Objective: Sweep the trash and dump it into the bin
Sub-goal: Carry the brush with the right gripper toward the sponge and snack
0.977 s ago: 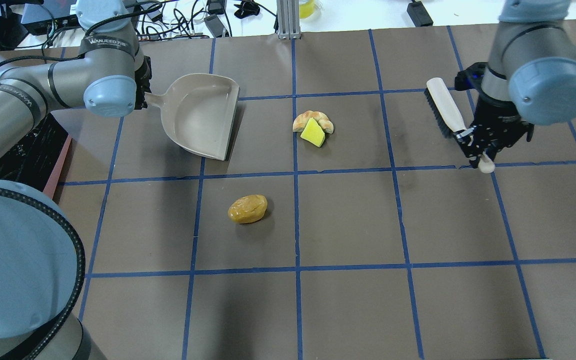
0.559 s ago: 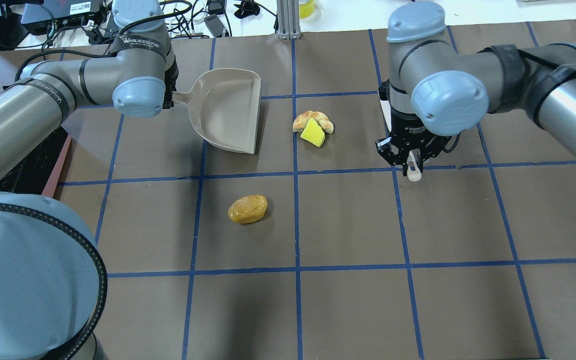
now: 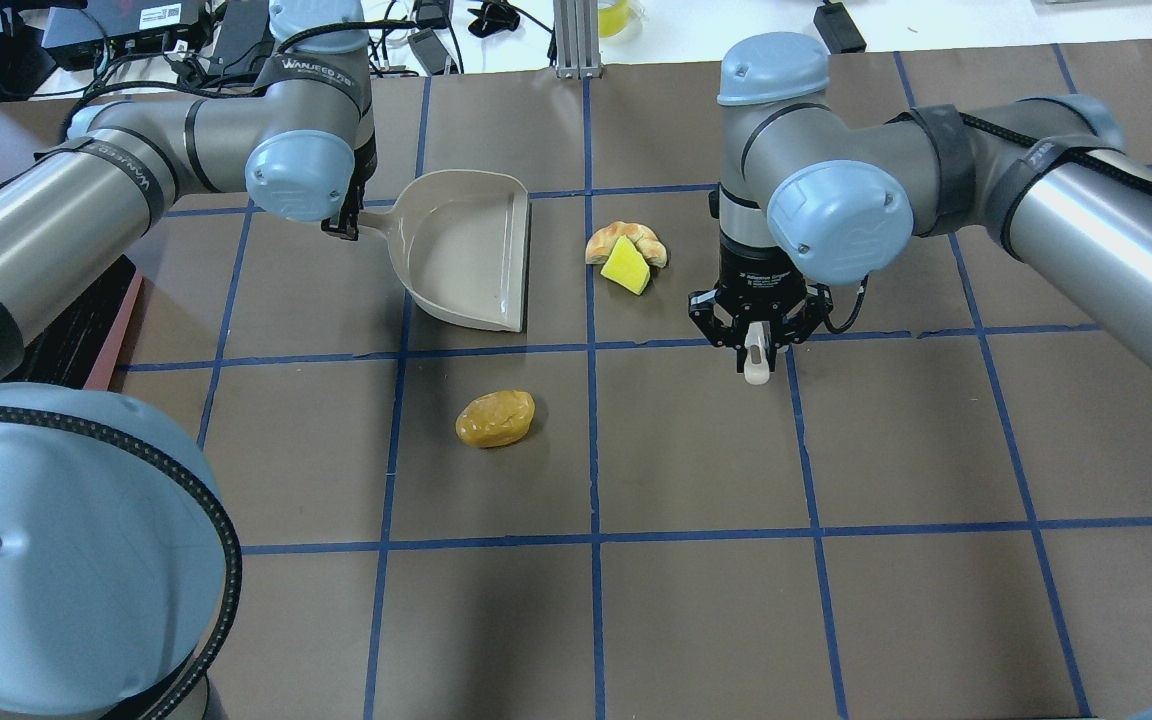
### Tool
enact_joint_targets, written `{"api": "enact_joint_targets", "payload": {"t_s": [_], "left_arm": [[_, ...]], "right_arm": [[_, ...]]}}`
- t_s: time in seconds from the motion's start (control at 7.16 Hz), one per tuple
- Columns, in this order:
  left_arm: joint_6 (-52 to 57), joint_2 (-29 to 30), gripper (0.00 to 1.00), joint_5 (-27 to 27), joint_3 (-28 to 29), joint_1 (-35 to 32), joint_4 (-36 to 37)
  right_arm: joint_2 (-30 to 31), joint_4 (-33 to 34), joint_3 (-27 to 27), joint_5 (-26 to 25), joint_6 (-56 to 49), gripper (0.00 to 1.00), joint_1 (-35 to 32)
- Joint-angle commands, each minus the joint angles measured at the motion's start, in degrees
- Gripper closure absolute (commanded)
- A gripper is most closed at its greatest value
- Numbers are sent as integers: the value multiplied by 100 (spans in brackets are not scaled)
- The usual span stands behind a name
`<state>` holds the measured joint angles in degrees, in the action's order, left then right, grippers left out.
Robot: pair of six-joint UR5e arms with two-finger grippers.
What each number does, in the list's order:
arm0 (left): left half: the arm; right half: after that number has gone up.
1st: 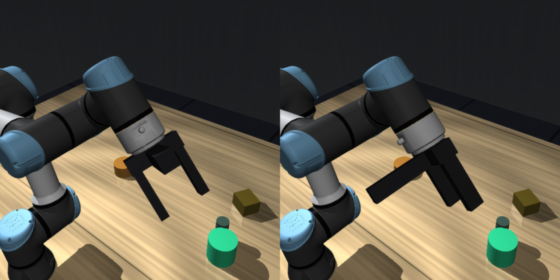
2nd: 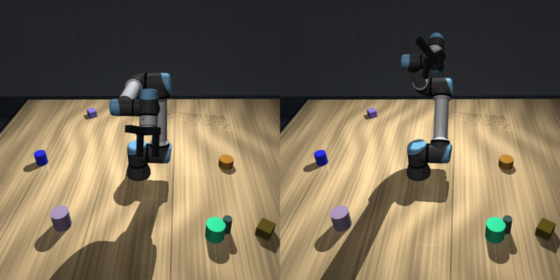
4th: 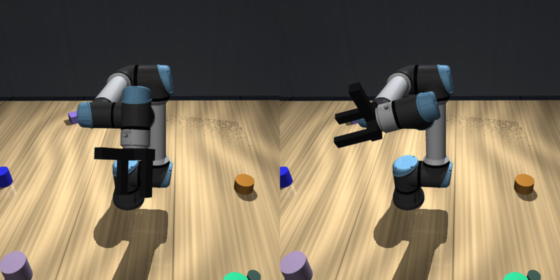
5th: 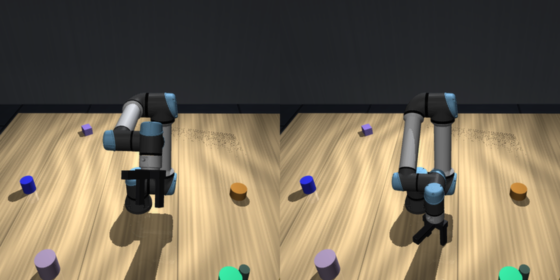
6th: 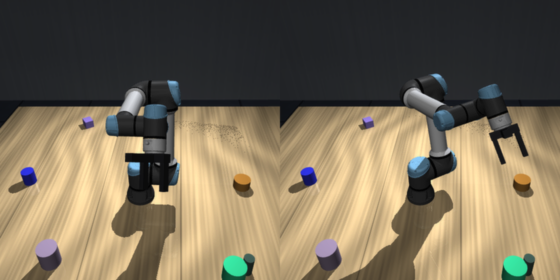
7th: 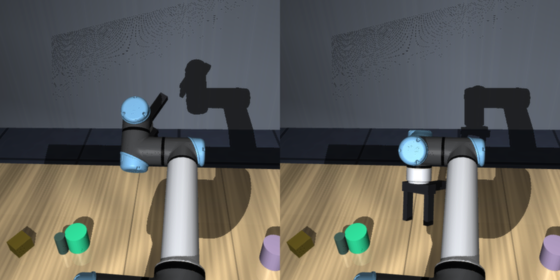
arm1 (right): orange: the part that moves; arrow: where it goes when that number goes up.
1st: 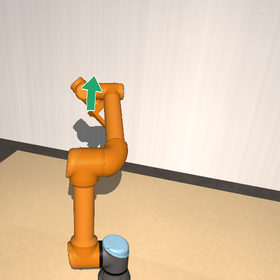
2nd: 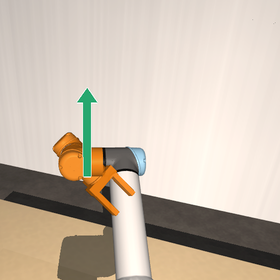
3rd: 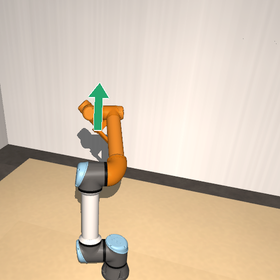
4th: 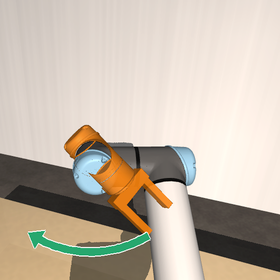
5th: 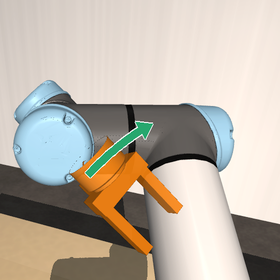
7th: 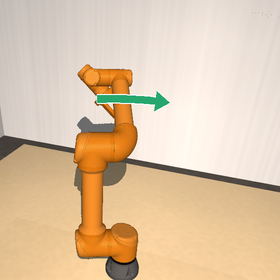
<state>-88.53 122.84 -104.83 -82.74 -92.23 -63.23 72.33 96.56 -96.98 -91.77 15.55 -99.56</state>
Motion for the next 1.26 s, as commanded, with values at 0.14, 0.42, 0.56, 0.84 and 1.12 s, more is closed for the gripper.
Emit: {"api": "enact_joint_targets", "payload": {"t_s": [0.14,0.42,0.56,0.84,1.12], "left_arm": [[-437,335,100,235,319,-23,-251],[-446,503,100,209,538,-41,-251],[-516,512,100,183,548,-84,-251],[-525,556,100,165,557,-120,-242],[-525,548,100,165,557,-120,-225]], "right_arm": [[-228,99,47,326,545,98,-344],[-464,117,327,790,511,100,-449],[-709,117,563,800,537,100,-667],[-905,188,750,757,476,100,-828],[-897,231,768,800,502,100,-845]]}}
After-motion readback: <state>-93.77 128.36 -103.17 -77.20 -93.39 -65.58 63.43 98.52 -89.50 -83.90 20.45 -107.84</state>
